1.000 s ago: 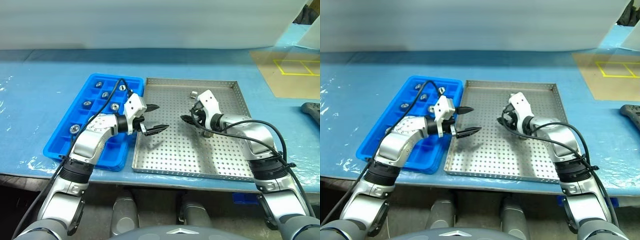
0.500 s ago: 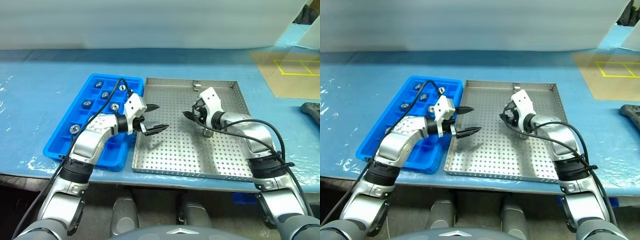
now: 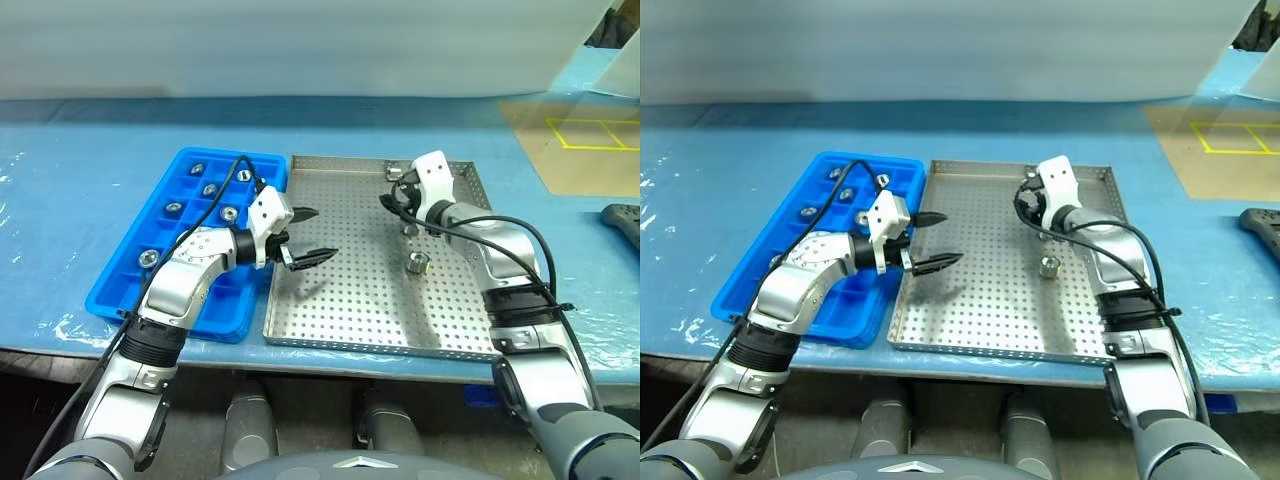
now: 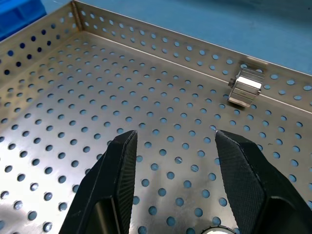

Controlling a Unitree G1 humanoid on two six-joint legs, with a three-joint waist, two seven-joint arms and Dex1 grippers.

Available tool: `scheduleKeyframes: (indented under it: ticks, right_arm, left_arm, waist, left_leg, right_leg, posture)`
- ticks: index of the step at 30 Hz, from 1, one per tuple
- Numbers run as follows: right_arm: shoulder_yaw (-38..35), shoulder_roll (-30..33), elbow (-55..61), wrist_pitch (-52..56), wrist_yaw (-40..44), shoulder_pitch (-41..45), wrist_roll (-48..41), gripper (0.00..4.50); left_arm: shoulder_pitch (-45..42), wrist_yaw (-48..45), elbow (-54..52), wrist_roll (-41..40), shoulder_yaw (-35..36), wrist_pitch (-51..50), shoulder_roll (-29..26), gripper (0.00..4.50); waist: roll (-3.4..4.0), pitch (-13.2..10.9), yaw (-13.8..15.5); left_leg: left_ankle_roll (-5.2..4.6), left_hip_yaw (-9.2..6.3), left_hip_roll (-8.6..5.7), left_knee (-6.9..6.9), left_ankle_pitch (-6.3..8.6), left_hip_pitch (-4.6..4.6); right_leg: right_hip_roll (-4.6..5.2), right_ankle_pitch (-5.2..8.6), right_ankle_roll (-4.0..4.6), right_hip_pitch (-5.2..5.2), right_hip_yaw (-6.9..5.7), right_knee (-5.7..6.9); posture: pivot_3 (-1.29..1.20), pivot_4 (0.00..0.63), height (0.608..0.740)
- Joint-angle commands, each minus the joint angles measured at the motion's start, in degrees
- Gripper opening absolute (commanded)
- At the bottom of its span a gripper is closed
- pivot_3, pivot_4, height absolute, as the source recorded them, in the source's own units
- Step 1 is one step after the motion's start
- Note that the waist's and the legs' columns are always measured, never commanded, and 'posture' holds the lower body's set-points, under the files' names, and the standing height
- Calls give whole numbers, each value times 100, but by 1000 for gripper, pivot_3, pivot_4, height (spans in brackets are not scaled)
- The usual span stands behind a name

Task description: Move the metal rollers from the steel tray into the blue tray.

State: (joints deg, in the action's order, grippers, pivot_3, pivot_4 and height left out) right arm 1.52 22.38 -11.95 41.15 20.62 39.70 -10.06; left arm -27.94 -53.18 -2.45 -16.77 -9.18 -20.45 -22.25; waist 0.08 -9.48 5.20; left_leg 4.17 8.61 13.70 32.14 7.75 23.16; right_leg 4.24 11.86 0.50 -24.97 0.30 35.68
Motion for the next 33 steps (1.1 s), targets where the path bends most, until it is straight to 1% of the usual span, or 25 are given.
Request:
scheduleKeyframes:
  ticks: [1,3,7,11,16,18,22,24,28,33]
  right_arm:
    - [-179,-139,-344,-284,-273,358,129,2587]
    - [-101,-94,-536,-405,-294,427,275,2587]
    - [-41,36,-510,-195,87,380,195,2587]
    - [-10,374,-53,-8,597,139,120,2587]
    - [-30,726,365,412,972,-1,32,2587]
    - [49,951,628,643,1269,-89,-36,2587]
    - [-28,1369,1257,834,1688,-384,-184,2587]
    - [-98,1525,1452,983,1751,-524,-232,2587]
    - [-242,1642,1663,1233,1766,-706,-345,2587]
    - [-393,2017,2225,1650,2121,-1017,-692,2587]
  left_arm:
    - [-47,254,-83,95,99,165,30,4500]
    - [-35,343,-70,123,107,206,48,4500]
    - [8,429,-154,65,122,201,85,4500]
    - [77,458,-203,82,75,203,88,4500]
    - [72,454,-211,56,79,182,97,4500]
    - [48,442,-196,53,77,177,101,4500]
    - [49,422,-197,50,64,176,105,4500]
    - [50,413,-178,52,55,191,113,4500]
    - [21,379,-133,50,29,216,149,4500]
    - [-25,343,-46,74,23,267,184,4500]
  waist:
    - [0,0,1]
    - [0,0,5]
    - [0,0,26]
    - [0,0,28]
    - [0,0,11]
    - [1,-1,19]
    - [1,-1,30]
    - [1,-1,33]
    - [1,-1,24]
    - [2,-1,24]
  left_leg:
    - [1,0,1,0,0,0]
    - [2,0,0,0,-1,1]
    - [2,-1,0,-1,-1,9]
    - [1,-1,0,-1,0,8]
    - [1,-1,0,-1,0,4]
    - [2,-1,0,0,-1,2]
    - [1,-1,0,-1,0,3]
    - [-1,-1,0,-2,1,4]
    - [-2,0,0,0,1,1]
    - [-2,1,0,-1,1,-1]
  right_leg:
    - [0,0,0,0,0,1]
    - [0,0,0,-1,-2,2]
    - [1,0,0,-1,-4,-3]
    - [1,0,0,-2,-5,-3]
    - [0,0,0,-2,-3,-1]
    - [0,0,0,-2,-1,1]
    - [0,0,0,0,-1,-2]
    - [0,0,0,0,-1,-4]
    - [0,0,0,0,0,-3]
    - [0,0,0,0,2,-3]
  posture:
    - [-8,150,740]
    - [0,150,740]
    - [9,150,740]
    - [10,150,740]
    - [8,150,740]
    - [-2,150,740]
    - [-11,150,740]
    - [-11,150,740]
    - [-27,150,740]
    - [-37,150,740]
